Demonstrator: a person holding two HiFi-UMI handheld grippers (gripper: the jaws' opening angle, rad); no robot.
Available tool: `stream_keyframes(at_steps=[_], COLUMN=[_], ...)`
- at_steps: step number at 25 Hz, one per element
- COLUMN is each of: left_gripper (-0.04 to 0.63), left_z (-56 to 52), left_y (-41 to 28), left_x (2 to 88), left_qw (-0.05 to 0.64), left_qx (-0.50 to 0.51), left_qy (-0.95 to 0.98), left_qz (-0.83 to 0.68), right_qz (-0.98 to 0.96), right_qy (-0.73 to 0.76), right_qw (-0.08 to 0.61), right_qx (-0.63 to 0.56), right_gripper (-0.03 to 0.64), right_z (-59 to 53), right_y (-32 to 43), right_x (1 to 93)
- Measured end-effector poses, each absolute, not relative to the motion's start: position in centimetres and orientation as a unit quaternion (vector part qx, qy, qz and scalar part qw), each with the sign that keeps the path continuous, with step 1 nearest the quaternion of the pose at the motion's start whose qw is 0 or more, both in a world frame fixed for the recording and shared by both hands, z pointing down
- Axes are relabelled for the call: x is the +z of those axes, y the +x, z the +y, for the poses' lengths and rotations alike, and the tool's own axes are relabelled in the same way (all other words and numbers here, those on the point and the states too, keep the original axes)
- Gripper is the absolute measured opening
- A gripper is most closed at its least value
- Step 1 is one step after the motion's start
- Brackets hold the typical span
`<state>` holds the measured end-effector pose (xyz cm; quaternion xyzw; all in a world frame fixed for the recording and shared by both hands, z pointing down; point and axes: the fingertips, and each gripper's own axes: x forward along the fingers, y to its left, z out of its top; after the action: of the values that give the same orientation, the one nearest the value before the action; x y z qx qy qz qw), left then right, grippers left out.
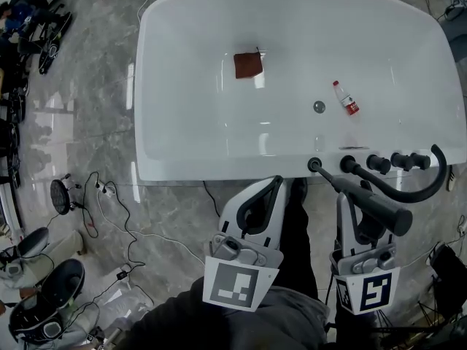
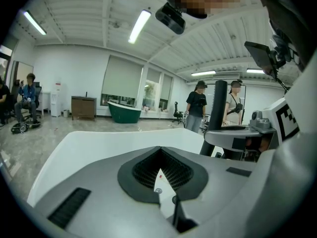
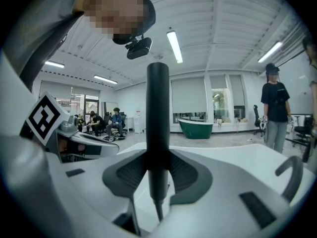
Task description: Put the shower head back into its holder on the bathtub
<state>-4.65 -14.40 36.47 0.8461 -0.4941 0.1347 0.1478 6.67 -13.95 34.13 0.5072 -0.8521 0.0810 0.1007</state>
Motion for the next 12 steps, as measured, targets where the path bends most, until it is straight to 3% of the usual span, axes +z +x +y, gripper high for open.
stream_keyframes(at_steps=[12], left_gripper=[0.003], left_z=[-14.1], left_y=[-4.3], left_x=[39.3], left_qw=[0.17], left_qx=[0.147], left_qy=[0.843], left_qz=[-0.489], right_qz=[-0.848], right_qy=[0.506], right_qw=[0.124], right_qx=[0.093], right_gripper=[0.141], right_z=[-14.4], right_y=[6.9], right_x=[38.6])
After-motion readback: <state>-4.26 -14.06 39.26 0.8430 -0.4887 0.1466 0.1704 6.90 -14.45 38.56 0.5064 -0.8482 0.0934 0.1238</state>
